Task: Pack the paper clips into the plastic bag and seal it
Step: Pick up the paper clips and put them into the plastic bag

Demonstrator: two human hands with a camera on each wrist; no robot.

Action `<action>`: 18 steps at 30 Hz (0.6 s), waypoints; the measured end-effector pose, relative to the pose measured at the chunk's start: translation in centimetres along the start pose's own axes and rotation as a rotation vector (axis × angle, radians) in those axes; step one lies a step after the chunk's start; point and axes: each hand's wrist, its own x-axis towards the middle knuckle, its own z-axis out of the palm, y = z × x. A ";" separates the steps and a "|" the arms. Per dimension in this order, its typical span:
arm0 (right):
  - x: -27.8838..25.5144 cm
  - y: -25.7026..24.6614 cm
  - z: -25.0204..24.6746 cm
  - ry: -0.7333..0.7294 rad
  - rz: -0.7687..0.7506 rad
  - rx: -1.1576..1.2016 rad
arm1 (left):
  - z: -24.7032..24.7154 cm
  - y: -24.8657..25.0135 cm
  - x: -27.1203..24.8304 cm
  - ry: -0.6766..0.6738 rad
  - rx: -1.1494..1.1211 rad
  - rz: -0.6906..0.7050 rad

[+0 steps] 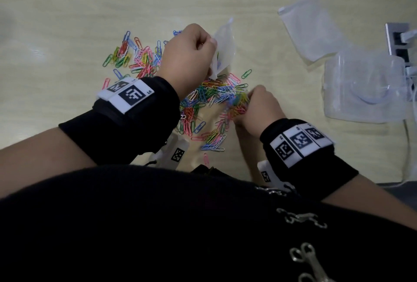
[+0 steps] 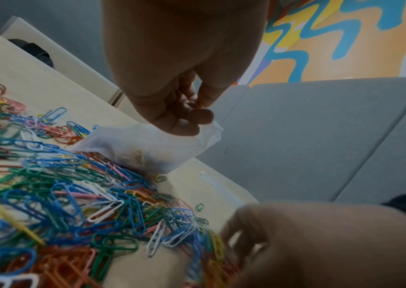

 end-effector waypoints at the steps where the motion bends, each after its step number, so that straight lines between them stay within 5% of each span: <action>1: 0.4 -0.3 0.0 0.026 -0.044 0.008 | 0.0 0.0 0.0 -0.001 -0.001 -0.001; 6: 1.4 -1.5 -1.1 0.047 -0.180 0.096 | -0.5 -0.3 0.2 -0.003 -0.039 -0.002; 11: 0.9 -1.7 0.6 0.061 -0.390 -0.227 | -0.4 -0.6 0.1 -0.028 -0.047 -0.010; 14: 1.0 -1.3 1.1 0.146 -0.505 -0.172 | -0.3 -0.9 0.0 -0.066 -0.070 -0.008; 18: 1.6 -0.6 0.4 0.158 -0.495 -0.141 | -0.4 -1.1 0.1 -0.100 -0.072 -0.016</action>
